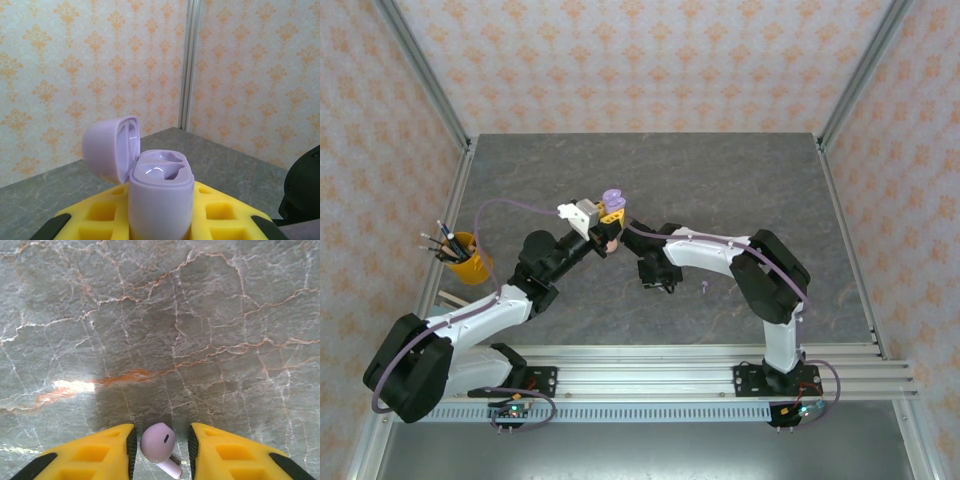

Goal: Insert the wireless bluetooth earbuds into the charging case

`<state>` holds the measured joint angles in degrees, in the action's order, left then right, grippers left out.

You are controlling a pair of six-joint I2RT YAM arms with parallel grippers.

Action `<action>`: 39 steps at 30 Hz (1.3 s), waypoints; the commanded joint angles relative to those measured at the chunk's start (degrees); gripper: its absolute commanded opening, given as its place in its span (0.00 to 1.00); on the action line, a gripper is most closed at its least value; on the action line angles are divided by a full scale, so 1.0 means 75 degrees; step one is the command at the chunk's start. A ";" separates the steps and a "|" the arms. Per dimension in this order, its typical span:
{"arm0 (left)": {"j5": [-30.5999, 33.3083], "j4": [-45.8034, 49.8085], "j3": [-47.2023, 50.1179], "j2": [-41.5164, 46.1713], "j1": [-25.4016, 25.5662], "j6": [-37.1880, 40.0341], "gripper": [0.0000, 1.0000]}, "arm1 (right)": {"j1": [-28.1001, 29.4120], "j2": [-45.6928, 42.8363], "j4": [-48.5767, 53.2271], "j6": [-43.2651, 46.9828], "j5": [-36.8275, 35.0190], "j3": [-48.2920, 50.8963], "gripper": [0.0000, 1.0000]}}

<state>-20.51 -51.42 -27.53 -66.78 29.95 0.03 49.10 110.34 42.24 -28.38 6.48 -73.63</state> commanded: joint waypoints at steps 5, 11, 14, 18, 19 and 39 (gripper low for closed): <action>0.0034 -0.0070 -0.0103 0.0081 -0.0040 0.0136 0.00 | 0.0015 0.0188 0.0159 0.0038 -0.0069 -0.0092 0.30; 0.0027 -0.0058 -0.0138 0.0057 -0.0052 0.0137 0.00 | 0.0016 0.0067 0.0156 -0.0021 -0.0012 0.0006 0.30; 0.0026 -0.0047 -0.0161 0.0054 -0.0045 0.0140 0.00 | 0.0015 -0.0015 0.0149 -0.0066 0.0024 0.0083 0.30; 0.0028 -0.0047 -0.0184 0.0036 -0.0050 0.0137 0.00 | 0.0013 -0.0103 0.0122 -0.0086 0.0060 0.0191 0.29; 0.0024 -0.0047 -0.0185 0.0032 -0.0044 0.0136 0.00 | 0.0015 -0.0116 0.0129 -0.0094 0.0057 0.0213 0.29; 0.0005 -0.0023 -0.0209 0.0001 -0.0047 0.0113 0.00 | 0.0001 -0.0799 -0.0123 -0.0339 -0.0062 0.0718 0.17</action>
<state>-20.51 -50.74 -27.55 -66.78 29.93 0.03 49.10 107.24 40.60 -29.52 7.44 -69.87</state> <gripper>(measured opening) 0.226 0.171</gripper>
